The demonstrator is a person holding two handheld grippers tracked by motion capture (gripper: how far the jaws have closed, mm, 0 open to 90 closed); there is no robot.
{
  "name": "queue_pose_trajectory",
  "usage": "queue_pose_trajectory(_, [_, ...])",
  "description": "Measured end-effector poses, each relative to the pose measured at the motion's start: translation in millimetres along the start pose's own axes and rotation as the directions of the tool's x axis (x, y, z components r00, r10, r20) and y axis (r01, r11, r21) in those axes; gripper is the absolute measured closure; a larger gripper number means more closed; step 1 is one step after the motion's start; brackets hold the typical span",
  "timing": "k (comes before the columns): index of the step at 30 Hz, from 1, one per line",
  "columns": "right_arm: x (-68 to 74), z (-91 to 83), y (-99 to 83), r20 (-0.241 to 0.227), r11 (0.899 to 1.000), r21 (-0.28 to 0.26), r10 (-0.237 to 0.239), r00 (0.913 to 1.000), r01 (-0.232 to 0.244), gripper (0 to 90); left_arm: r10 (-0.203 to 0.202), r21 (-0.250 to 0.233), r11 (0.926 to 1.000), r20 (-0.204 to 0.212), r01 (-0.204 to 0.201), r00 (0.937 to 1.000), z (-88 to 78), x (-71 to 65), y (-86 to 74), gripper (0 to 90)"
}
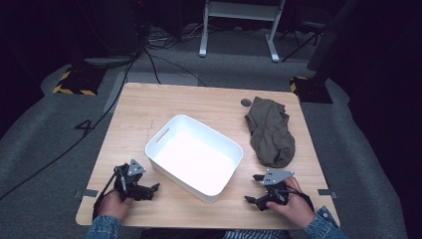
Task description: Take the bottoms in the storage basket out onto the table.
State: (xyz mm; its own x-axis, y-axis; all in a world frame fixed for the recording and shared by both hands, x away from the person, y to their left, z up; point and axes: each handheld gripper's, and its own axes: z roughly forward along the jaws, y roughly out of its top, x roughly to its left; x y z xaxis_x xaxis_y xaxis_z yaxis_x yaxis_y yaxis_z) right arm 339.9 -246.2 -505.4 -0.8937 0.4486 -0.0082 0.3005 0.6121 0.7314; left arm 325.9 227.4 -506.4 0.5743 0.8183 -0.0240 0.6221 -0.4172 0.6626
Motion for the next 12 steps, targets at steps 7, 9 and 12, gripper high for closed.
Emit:
queue_pose_trajectory(7, [-0.1, 0.1, 0.0, -0.004, 1.0, 0.001, -0.001, 1.0, 0.001, 12.9, 0.0, 0.0, 1.0, 0.0, 0.0, 1.0, 0.0, 0.0, 0.0, 0.0])
queue_pose_trajectory(9, [-0.3, 0.3, 0.1, -0.008, 1.0, 0.001, -0.002, 1.0, 0.002, 12.8, 0.001, 0.0, 1.0, 0.0, -0.001, 1.0, 0.0, 0.0, 0.0, 0.0])
queue_pose_trajectory(12, [-0.3, 0.3, 0.1, -0.008, 1.0, 0.001, -0.002, 1.0, 0.002, 12.8, 0.0, 0.0, 1.0, 0.0, 0.0, 1.0, 0.0, 0.0, 0.0, 0.0])
